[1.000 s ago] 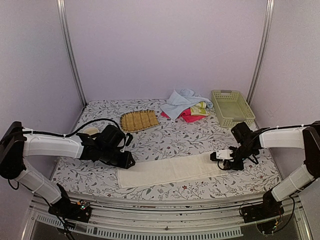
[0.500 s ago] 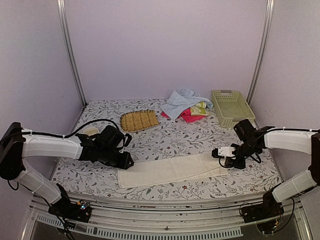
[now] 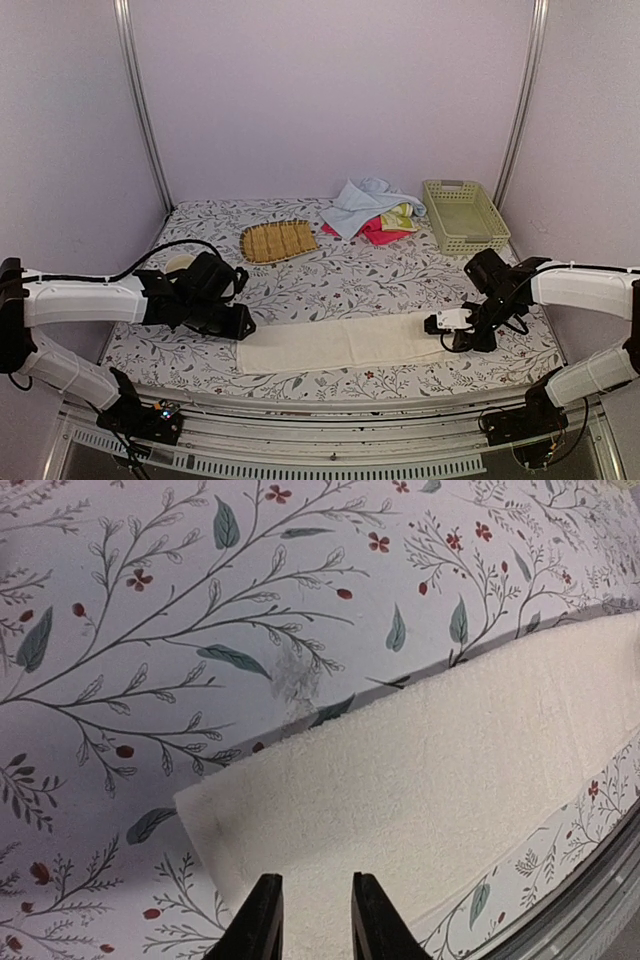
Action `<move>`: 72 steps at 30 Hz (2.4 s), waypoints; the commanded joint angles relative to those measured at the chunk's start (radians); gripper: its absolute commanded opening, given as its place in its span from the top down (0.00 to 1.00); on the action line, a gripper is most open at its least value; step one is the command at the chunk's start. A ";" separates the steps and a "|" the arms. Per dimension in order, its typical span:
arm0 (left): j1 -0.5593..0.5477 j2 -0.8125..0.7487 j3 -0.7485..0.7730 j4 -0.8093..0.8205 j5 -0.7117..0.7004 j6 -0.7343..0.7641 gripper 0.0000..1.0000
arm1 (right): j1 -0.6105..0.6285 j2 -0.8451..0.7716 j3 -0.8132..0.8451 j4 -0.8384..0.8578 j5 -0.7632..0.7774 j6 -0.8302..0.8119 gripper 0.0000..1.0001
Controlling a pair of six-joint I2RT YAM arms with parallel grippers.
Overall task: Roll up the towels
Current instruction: Adjust the towel at the center of the board.
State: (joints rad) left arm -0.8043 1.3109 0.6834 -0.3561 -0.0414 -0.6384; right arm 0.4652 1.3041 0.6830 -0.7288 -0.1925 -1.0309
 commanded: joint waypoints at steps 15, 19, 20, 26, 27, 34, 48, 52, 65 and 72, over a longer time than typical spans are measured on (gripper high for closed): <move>0.013 -0.087 -0.115 -0.181 0.228 -0.257 0.65 | 0.009 0.016 -0.023 -0.040 -0.007 0.032 0.96; 0.013 -0.085 -0.141 -0.128 0.264 -0.275 0.71 | 0.009 0.025 -0.022 -0.034 -0.014 0.032 0.96; 0.013 -0.078 -0.144 -0.123 0.269 -0.276 0.71 | 0.009 0.027 -0.021 -0.034 -0.013 0.032 0.96; 0.013 -0.023 -0.141 -0.080 0.290 -0.269 0.73 | 0.009 0.027 -0.024 -0.032 -0.014 0.034 0.96; 0.013 -0.016 -0.139 -0.073 0.291 -0.265 0.75 | 0.009 0.027 -0.024 -0.030 -0.013 0.034 0.96; 0.013 0.023 -0.119 -0.065 0.295 -0.251 0.93 | 0.009 0.030 -0.028 -0.026 -0.012 0.040 0.96; 0.072 -0.132 -0.076 -0.232 0.208 -0.215 1.00 | 0.008 -0.036 0.046 -0.152 -0.012 0.033 0.97; 0.074 -0.124 -0.094 -0.214 0.224 -0.209 1.00 | 0.011 -0.059 0.066 -0.206 -0.036 0.028 0.96; 0.082 -0.067 -0.097 -0.208 0.243 -0.168 0.86 | 0.054 -0.004 -0.020 -0.215 -0.035 0.014 0.68; 0.085 -0.098 0.014 -0.283 0.151 -0.141 0.75 | 0.042 -0.022 0.152 -0.268 -0.173 0.042 0.63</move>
State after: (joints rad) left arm -0.7300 1.2400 0.6189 -0.5995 0.1715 -0.8097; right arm 0.5159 1.2957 0.7250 -0.9802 -0.2588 -1.0122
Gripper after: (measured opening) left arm 0.235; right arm 0.366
